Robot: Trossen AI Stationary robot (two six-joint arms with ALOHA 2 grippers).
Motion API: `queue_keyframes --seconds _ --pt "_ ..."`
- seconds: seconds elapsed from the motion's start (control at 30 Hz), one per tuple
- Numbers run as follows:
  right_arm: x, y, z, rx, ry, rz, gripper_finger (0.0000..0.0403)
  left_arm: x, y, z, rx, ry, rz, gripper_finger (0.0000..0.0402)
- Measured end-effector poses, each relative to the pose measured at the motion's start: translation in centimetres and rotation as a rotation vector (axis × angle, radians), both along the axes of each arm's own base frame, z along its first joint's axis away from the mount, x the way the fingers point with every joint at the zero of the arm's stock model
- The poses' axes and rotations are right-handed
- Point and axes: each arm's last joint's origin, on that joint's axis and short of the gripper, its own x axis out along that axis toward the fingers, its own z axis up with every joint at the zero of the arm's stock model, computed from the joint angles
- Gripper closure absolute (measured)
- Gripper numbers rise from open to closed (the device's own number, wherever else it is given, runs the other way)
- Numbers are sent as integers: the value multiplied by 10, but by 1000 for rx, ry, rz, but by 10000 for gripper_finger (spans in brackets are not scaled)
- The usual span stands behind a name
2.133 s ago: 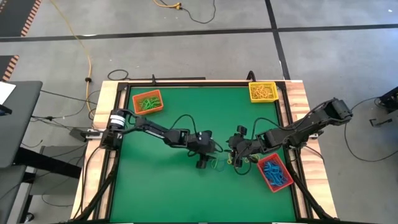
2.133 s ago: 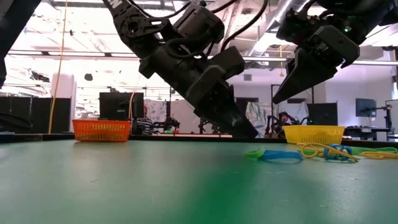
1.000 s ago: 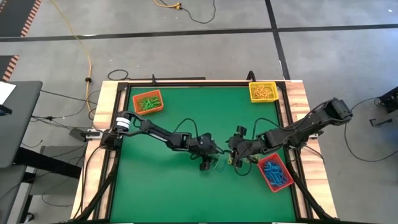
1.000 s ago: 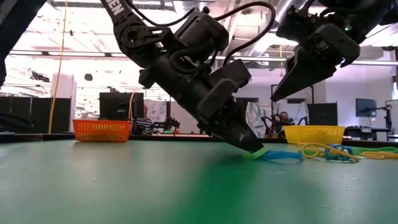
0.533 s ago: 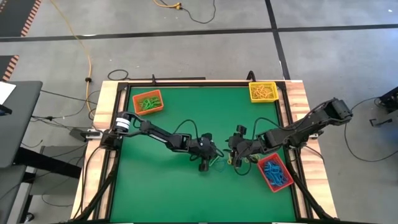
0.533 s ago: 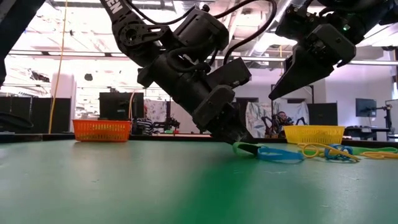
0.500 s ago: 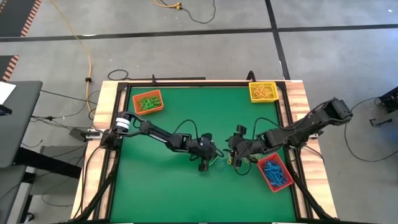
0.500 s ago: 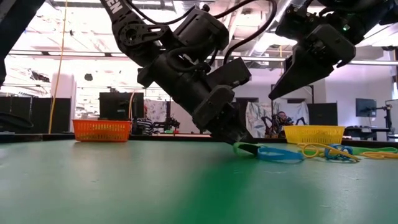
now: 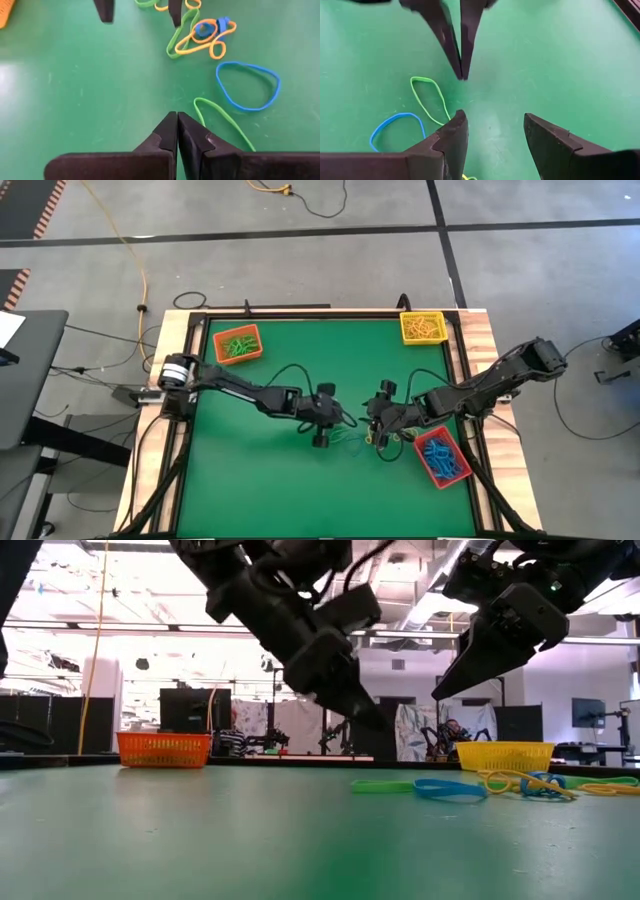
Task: Sort rubber bands into baskets
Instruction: Put the green rubber band into the orange bin
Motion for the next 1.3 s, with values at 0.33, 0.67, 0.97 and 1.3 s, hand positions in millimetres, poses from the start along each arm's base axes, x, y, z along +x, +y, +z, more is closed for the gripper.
queue_keyframes --seconds 0.33,0.67,0.97,1.3 --pt "-1 4 0 45 -1 13 184 -10 -7 -10 -80 147 -65 369" --pt "0 4 0 47 -6 12 184 -11 -30 -8 -138 110 -74 196" --pt "0 4 0 46 -8 14 184 -15 -30 -37 -207 132 17 153" --pt "0 4 0 46 -9 14 184 -5 -32 -49 -175 79 78 172"
